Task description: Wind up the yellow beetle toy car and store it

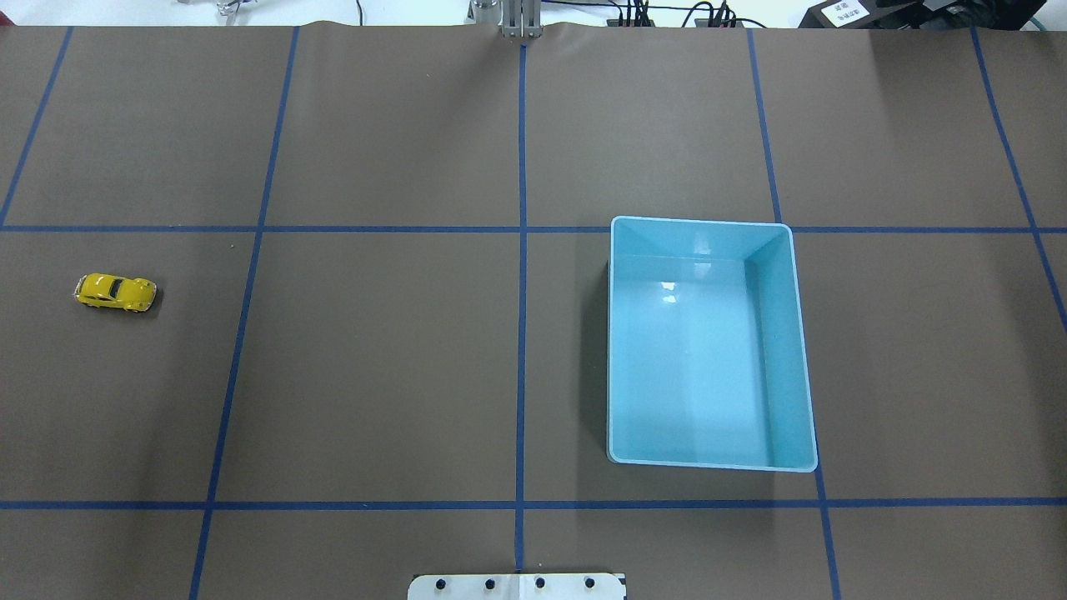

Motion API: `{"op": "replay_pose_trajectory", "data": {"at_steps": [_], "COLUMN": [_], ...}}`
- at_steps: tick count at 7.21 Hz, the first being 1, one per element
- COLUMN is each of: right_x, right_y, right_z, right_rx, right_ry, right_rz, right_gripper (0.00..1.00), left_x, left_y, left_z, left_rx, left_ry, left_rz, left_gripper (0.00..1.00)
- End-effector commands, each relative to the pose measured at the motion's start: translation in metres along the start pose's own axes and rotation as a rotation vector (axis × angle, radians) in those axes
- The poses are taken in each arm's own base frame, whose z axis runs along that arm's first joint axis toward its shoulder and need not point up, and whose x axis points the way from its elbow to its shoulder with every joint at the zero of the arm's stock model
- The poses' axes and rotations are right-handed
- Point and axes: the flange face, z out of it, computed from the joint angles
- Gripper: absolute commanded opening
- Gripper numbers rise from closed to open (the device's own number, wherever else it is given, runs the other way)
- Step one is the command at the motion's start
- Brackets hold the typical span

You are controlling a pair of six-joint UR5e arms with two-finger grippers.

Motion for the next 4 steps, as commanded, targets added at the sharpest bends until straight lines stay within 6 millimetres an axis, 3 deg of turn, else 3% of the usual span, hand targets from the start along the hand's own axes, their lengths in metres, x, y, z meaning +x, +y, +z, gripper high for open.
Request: {"op": "replay_pose_trajectory", "data": {"at_steps": [1,3,4], "right_x": [-0.003,-0.002,-0.002], "right_y": [-0.003,-0.002,-0.002], "right_z": [-0.004,-0.002,-0.001], "right_rx": [0.008,0.005,0.003], "right_ry": [-0.002,-0.004,-0.003], "right_rz": [-0.009,-0.006,-0.006], "right_gripper": [1.00,1.00,1.00], "left_x": [-0.003,0.005,0.023], "left_y": [0.001,-0.004,-0.012], "left_z": [0.003,0.007,0.018], "left_rx": [-0.007,-0.011,-0.032], "left_ry": [0.000,0.005,0.006], "left_rz": [-0.007,0.025,0.071], "left_gripper": [1.00,1.00,1.00]}}
